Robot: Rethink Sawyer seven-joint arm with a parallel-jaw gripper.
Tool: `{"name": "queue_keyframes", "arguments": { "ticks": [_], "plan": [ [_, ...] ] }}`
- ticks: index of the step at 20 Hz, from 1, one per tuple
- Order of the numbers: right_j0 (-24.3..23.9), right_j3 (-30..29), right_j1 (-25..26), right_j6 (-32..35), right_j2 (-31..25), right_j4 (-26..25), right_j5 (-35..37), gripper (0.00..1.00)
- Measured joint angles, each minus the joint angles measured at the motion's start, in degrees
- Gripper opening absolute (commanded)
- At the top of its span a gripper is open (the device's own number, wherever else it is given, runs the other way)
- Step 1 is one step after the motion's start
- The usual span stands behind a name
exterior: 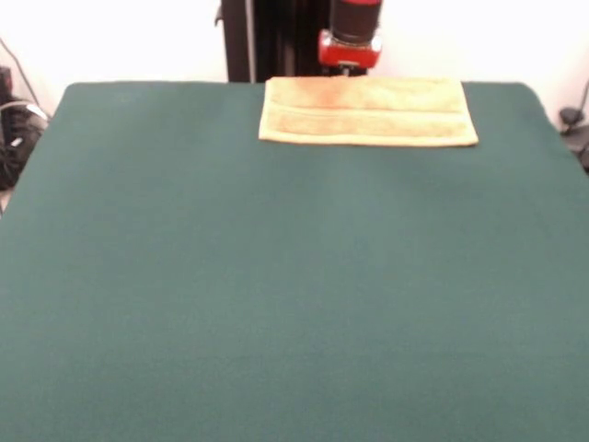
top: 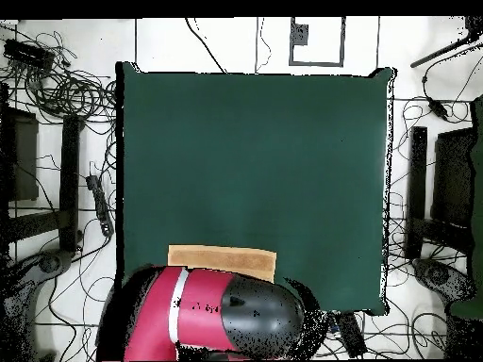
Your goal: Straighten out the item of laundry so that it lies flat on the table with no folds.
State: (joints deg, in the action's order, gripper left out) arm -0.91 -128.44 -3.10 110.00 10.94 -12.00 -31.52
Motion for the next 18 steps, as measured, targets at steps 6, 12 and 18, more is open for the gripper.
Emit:
{"name": "queue_keyframes", "arguments": {
  "ticks": [6,12,18],
  "plan": [
    [1.79,-0.02,-0.58,0.00,1.57,-2.66,-1.51,1.00],
    [3.11,-0.03,-1.51,0.00,3.27,-4.65,-2.12,1.00],
    [3.28,-0.03,-2.46,0.00,3.61,-5.59,-2.12,1.00]
  ]
}}
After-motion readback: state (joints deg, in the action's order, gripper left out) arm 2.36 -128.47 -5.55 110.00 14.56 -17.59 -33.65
